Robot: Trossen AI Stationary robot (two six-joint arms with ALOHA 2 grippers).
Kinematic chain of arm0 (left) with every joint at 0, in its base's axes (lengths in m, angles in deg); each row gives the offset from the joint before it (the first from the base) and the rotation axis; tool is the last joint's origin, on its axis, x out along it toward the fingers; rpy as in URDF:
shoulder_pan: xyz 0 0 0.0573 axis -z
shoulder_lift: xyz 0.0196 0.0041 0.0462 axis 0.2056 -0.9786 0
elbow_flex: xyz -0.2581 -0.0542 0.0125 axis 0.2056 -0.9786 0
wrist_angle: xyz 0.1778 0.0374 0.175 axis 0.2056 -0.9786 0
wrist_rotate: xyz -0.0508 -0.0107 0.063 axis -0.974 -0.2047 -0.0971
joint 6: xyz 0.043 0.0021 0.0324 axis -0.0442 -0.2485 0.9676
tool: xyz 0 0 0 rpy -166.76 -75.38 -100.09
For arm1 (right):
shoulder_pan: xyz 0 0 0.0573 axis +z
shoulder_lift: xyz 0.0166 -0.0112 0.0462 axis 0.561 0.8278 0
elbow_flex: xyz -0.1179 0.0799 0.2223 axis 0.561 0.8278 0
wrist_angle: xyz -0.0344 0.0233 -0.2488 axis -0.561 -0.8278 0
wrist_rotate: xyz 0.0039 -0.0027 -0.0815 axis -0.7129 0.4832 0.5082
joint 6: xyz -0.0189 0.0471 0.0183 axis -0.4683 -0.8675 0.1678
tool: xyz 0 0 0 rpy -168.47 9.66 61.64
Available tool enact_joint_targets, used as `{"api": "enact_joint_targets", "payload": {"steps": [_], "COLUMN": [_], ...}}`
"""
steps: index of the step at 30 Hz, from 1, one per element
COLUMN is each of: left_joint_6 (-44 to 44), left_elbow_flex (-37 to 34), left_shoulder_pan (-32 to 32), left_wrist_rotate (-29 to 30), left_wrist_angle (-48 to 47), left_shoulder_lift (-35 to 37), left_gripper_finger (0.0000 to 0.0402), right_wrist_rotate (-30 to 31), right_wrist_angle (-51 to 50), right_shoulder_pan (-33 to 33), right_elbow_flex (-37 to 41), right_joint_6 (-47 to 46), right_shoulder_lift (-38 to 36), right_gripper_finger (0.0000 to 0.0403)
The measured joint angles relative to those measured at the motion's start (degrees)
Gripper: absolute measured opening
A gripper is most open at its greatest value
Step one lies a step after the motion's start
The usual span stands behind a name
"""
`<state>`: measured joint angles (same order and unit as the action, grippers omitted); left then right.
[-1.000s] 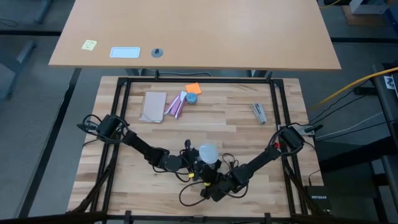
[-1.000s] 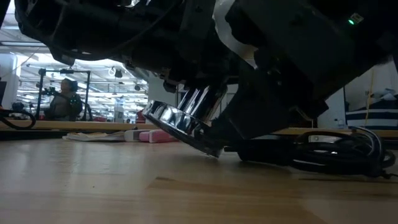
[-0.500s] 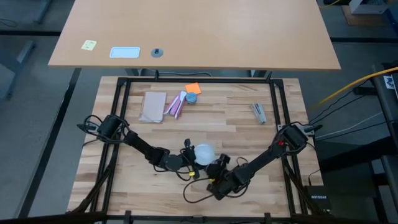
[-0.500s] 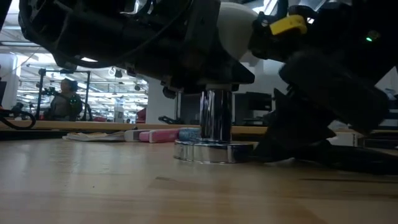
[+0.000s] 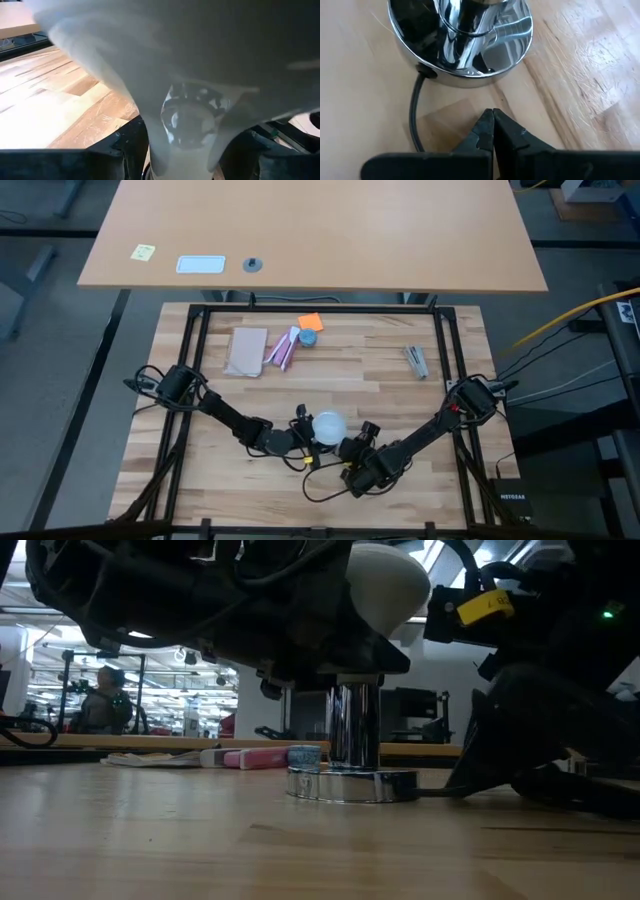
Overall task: Screw lightbulb
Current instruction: Remove the lightbulb from the lamp
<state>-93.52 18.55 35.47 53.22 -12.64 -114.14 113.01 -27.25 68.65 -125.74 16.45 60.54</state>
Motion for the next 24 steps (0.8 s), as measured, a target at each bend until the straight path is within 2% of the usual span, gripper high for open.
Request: {"api": "enact_joint_targets", "payload": {"steps": [12,24], "left_joint_6": [1.23,-2.83], "left_elbow_flex": [0.02,-0.39], "left_shoulder_pan": [1.42,2.19], "left_wrist_rotate": [0.05,3.26], "left_wrist_angle": [-0.28,-8.2], "left_shoulder_lift": [0.31,3.23], "left_gripper_finger": [0.0193,0.0194], "right_wrist_rotate": [-1.12,-1.45], "right_wrist_angle": [-2.28,-2.15], "right_shoulder_pan": [0.0,0.0], "right_elbow_flex": [0.07,0.13], "right_joint_6": [-0.13,-0.13], "right_shoulder_lift": [-0.2,-0.15], "right_gripper_finger": [0.0005,0.0005]}}
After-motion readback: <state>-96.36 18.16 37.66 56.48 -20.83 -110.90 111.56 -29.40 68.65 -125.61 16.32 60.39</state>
